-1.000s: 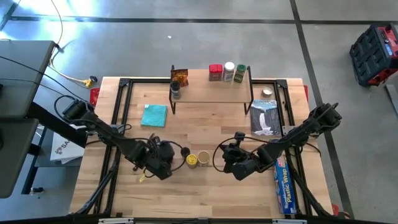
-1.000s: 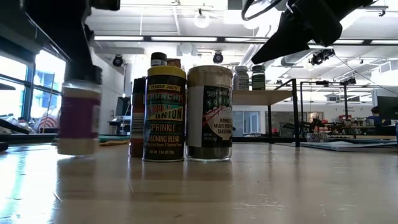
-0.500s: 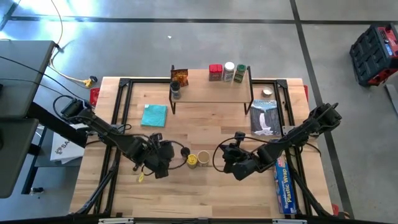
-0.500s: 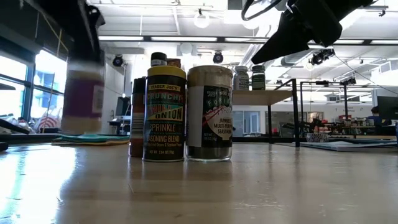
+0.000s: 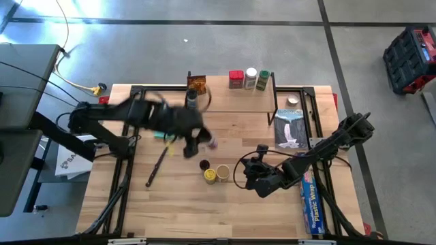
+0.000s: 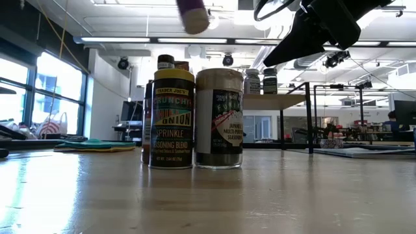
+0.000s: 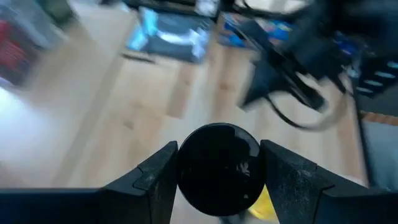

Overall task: Shelf spices
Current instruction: Put the left black seasoning bottle on the shelf

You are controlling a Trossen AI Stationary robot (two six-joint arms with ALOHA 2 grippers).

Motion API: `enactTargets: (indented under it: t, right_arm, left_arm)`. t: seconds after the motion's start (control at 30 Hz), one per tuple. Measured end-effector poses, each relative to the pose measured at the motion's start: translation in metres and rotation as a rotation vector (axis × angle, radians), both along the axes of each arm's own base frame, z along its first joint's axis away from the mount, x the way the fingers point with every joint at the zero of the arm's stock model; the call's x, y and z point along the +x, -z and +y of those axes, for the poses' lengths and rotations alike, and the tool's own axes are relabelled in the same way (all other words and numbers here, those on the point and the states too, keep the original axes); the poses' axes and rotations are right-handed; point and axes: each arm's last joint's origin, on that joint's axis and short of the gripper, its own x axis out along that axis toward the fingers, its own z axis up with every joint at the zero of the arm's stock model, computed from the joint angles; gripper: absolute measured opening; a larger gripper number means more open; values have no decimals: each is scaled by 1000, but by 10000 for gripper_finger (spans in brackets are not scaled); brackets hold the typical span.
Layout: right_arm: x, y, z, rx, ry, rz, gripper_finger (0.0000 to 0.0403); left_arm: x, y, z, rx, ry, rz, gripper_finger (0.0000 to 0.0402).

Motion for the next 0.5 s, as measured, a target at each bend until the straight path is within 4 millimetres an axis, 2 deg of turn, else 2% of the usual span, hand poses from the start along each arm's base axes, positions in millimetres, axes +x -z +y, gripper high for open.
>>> enactTargets:
  t: [0.13,0.27,0.4,0.5]
  right_arm:
    - [0,0,0,2,1,-1,0]
    - [1,0,-1,1,6,0,0]
    - [0,0,-1,-9,0,8,0]
    - [0,0,-1,-13,-2,13,0]
  left_arm:
    - [9,-20,33,65,-15,-11,194]
    - [21,-30,61,74,-12,-10,194]
    - [38,-28,82,98,-24,39,194]
    - [53,-16,86,125,-2,99,194]
